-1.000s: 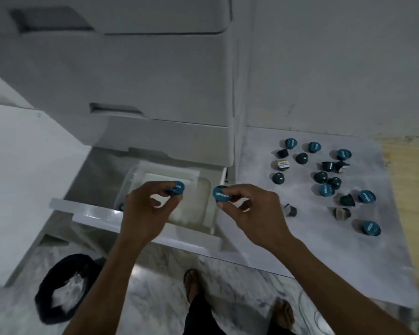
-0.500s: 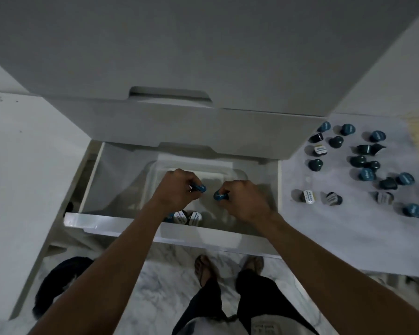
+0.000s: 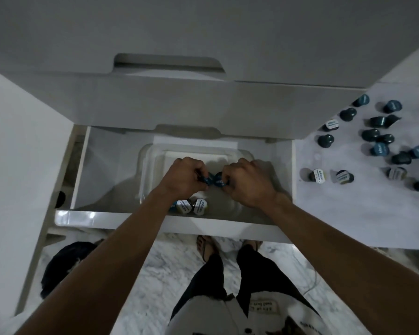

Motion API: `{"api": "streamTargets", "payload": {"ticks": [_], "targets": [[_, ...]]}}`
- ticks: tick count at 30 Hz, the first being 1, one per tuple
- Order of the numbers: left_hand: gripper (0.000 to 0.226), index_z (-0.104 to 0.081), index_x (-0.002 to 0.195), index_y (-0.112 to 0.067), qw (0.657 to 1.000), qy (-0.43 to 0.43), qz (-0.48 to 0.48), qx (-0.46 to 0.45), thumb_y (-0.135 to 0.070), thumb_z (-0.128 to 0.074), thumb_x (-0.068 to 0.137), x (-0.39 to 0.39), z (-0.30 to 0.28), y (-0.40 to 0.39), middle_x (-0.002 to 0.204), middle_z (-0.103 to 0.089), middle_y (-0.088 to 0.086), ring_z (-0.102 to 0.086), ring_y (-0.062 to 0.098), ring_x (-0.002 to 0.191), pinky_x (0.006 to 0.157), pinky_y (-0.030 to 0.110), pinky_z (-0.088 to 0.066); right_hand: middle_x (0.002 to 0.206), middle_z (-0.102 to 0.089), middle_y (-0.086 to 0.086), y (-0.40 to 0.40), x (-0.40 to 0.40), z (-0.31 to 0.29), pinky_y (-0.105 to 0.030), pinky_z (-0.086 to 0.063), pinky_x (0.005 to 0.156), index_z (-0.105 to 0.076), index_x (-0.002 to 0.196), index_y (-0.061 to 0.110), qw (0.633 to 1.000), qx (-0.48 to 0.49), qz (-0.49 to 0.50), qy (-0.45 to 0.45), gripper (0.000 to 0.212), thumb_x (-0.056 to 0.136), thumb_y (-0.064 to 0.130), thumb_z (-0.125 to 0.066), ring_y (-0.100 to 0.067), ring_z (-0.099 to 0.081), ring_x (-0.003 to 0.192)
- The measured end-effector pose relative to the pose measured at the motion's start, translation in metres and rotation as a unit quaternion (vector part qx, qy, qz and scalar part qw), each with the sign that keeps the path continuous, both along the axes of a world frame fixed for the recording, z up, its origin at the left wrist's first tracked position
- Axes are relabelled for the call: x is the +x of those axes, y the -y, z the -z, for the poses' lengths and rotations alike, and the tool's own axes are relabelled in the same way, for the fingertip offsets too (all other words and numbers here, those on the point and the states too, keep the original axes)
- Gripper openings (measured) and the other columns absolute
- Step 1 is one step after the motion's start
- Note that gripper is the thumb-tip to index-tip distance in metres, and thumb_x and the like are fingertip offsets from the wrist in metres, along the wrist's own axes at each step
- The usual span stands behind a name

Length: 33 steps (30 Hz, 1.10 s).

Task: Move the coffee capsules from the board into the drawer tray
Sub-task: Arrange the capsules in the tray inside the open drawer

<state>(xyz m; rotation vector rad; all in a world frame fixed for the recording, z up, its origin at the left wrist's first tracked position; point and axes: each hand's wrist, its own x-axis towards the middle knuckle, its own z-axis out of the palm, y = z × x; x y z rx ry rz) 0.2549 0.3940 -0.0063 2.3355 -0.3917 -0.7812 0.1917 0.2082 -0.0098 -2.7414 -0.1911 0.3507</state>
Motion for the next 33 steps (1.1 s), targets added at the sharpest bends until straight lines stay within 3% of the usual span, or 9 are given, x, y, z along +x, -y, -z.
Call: {"api": "streamTargets", "payload": {"ticks": [3,5,11,16,21,27,33], "targets": [[0.026,-0.071,0.082,-0.010,1.000,-0.007,0.010,0.016,-0.006,-0.087,0.062,-0.001,0.000,-0.002,0.079,-0.068,-0.001,-0.061,0.011,0.070,0.060,0.012,-0.044,0.103,-0.065,0.004,0.000,-0.001,-0.003,-0.034,-0.034,0.083,-0.061,0.093,0.024,0.999,-0.011,-0.007,-0.044,0.014,0.082,0.029,-0.069,-0.019,-0.051,0.103],[0.028,-0.071,0.083,-0.010,1.000,-0.017,0.015,0.018,-0.004,-0.088,0.061,-0.002,-0.001,-0.005,0.084,-0.070,0.003,-0.064,0.014,0.073,0.061,0.016,-0.049,0.106,-0.063,0.003,-0.001,0.000,-0.005,-0.035,-0.036,0.085,-0.060,0.097,0.024,0.997,-0.012,-0.011,-0.071,0.020,0.080,0.028,-0.071,-0.019,-0.049,0.105],[0.024,-0.068,0.087,-0.013,1.000,-0.023,0.007,0.002,-0.010,-0.084,0.069,-0.003,-0.002,-0.005,0.088,-0.068,0.002,-0.066,0.015,0.079,0.065,0.016,-0.050,0.108,-0.066,0.001,-0.001,0.002,-0.008,-0.037,-0.035,0.087,-0.059,0.114,0.025,0.999,-0.021,-0.012,-0.042,0.025,0.089,0.026,-0.059,-0.022,-0.047,0.111],[0.026,-0.069,0.100,-0.011,0.999,-0.018,0.041,0.012,-0.003,-0.076,0.076,-0.003,0.000,0.004,0.090,-0.070,0.007,-0.067,0.017,0.083,0.072,0.020,-0.052,0.093,-0.068,0.005,0.000,0.000,-0.005,-0.035,-0.028,0.082,-0.067,0.101,0.028,0.995,-0.083,-0.051,-0.005,0.015,0.091,0.025,-0.056,-0.018,-0.045,0.103],[0.024,-0.071,0.103,-0.015,0.993,-0.017,0.108,0.048,-0.008,-0.074,0.079,-0.005,0.003,0.007,0.096,-0.071,0.001,-0.061,0.011,0.083,0.063,0.003,-0.036,0.082,-0.063,0.001,-0.002,-0.007,-0.009,-0.034,-0.020,0.076,-0.068,0.097,0.029,0.992,-0.086,-0.088,-0.010,0.016,0.092,0.029,-0.054,-0.018,-0.045,0.099],[0.024,-0.070,0.099,-0.022,0.986,-0.039,0.153,0.062,-0.013,-0.076,0.078,-0.011,0.004,0.009,0.095,-0.069,-0.002,-0.061,0.012,0.084,0.068,0.017,-0.042,0.073,-0.048,0.002,-0.003,-0.016,-0.013,-0.033,-0.016,0.073,-0.066,0.086,0.028,0.989,-0.081,-0.113,-0.041,0.012,0.089,0.027,-0.055,-0.018,-0.043,0.094],[0.022,-0.070,0.098,-0.023,0.981,-0.042,0.176,0.066,-0.015,-0.077,0.078,-0.014,0.003,0.010,0.094,-0.069,-0.003,-0.063,0.013,0.087,0.074,0.024,-0.049,0.069,-0.046,0.003,-0.005,-0.020,-0.012,-0.037,-0.028,0.083,-0.067,0.086,0.028,0.988,-0.073,-0.122,-0.059,0.015,0.089,0.022,-0.053,-0.018,-0.044,0.093]]}}
